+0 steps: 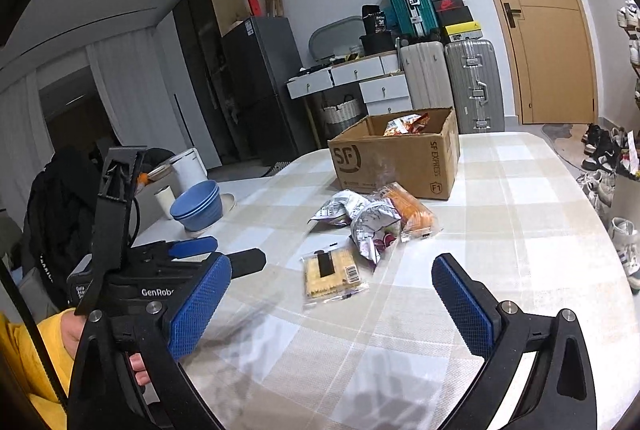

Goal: Organize snacks
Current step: 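Withdraw both grippers from the box toward the remaining snacks, then grasp the cracker pack with the left gripper while the right gripper grasps a purple-edged bag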

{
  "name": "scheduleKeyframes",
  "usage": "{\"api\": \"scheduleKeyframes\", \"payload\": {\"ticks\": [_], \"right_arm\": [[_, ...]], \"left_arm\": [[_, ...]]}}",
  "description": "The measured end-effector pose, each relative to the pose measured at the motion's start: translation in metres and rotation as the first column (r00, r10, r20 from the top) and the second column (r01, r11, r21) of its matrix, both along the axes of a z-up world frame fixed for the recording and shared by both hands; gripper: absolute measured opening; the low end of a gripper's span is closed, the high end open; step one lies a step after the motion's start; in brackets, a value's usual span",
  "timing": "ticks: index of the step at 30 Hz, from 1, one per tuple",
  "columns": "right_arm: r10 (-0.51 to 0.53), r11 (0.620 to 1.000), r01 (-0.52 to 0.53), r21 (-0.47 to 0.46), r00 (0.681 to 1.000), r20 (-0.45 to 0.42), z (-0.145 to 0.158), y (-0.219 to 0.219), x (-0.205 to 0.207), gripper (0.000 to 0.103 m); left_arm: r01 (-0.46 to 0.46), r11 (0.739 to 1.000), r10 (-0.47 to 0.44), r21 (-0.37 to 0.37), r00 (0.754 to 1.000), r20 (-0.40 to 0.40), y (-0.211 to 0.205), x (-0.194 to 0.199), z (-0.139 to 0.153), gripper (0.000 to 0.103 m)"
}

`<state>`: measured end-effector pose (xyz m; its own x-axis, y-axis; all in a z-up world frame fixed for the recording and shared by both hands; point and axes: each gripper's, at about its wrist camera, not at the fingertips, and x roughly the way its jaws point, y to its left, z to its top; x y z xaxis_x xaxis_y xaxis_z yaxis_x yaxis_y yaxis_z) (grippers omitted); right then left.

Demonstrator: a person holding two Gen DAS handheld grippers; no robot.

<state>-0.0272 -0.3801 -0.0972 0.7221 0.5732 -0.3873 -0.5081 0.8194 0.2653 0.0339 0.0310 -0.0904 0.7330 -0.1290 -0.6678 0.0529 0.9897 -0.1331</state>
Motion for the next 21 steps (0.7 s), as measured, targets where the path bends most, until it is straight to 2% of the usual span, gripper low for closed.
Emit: {"api": "scheduleKeyframes", "payload": {"ticks": [5,8,10,11,14,16,19,21], "right_arm": [[-0.007,1.0,0.007,0.015,1.0,-0.01,-0.004,-0.003,0.006,0.102],[-0.01,1.0,0.01,0.012,1.0,-0.021,-0.009,-0.004,0.009,0.102],[-0.011,1.0,0.012,0.018,1.0,-0.027,-0.013,-0.005,0.011,0.102],[-0.008,1.0,0.009,0.027,1.0,-0.03,-0.014,-0.006,0.012,0.102],[-0.004,0.999,0.005,0.037,0.999,-0.036,-0.02,-0.008,0.014,0.102],[-0.001,0.999,0.003,0.035,0.999,-0.047,-0.025,-0.01,0.016,0.102],[0.007,0.999,-0.005,0.044,0.998,-0.06,-0.029,-0.014,0.018,0.102],[0.009,0.998,-0.005,0.06,0.998,-0.068,-0.032,-0.018,0.02,0.102]], "left_arm": [[0.011,1.0,-0.011,0.006,1.0,-0.026,-0.005,0.008,-0.007,0.102],[0.005,1.0,-0.005,-0.002,0.997,-0.073,-0.006,0.018,-0.016,0.102],[-0.02,1.0,0.022,0.017,0.99,-0.137,-0.009,0.031,-0.027,0.102],[-0.02,1.0,0.019,-0.003,0.988,-0.153,-0.009,0.035,-0.031,0.102],[-0.033,0.999,0.03,-0.017,0.986,-0.161,-0.011,0.049,-0.033,0.102],[-0.063,0.998,0.066,0.027,0.984,-0.167,-0.017,0.062,-0.035,0.102],[-0.061,0.998,0.058,-0.01,0.98,-0.191,-0.024,0.081,-0.04,0.101],[-0.066,0.998,0.064,-0.005,0.975,-0.213,-0.031,0.089,-0.045,0.1]]}}
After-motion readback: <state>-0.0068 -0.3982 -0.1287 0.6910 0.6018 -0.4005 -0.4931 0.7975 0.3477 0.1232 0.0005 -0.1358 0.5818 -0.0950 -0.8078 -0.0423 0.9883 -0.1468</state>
